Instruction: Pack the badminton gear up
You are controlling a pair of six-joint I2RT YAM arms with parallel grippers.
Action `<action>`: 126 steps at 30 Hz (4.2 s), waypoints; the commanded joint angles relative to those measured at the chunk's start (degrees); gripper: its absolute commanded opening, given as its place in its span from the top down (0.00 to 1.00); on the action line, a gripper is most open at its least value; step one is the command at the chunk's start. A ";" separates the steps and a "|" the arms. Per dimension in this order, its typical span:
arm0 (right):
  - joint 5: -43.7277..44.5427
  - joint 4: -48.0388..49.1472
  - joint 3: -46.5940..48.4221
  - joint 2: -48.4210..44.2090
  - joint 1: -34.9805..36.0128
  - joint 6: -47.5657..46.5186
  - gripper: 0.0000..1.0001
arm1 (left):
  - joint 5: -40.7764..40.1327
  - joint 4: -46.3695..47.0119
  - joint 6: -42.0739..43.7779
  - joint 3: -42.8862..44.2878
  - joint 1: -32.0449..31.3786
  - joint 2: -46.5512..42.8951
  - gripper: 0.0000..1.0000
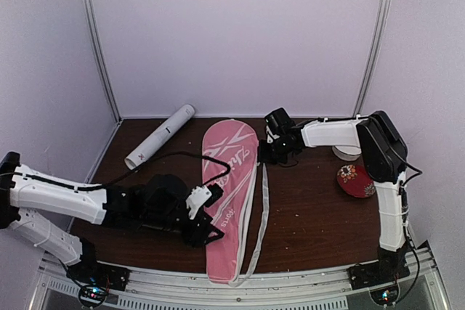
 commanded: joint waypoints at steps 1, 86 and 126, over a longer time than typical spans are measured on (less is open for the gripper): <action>-0.58 -1.31 0.68 1.61 -0.11 -1.74 1.00 | -2.12 3.06 13.73 -7.84 -6.80 -8.59 0.34; -6.45 16.94 -47.37 -30.67 15.12 14.93 1.00 | -13.74 22.36 37.08 2.36 -16.38 23.51 0.25; 2.48 23.92 -63.37 -48.51 44.20 42.67 1.00 | -20.23 27.75 23.14 4.18 -13.29 32.29 0.50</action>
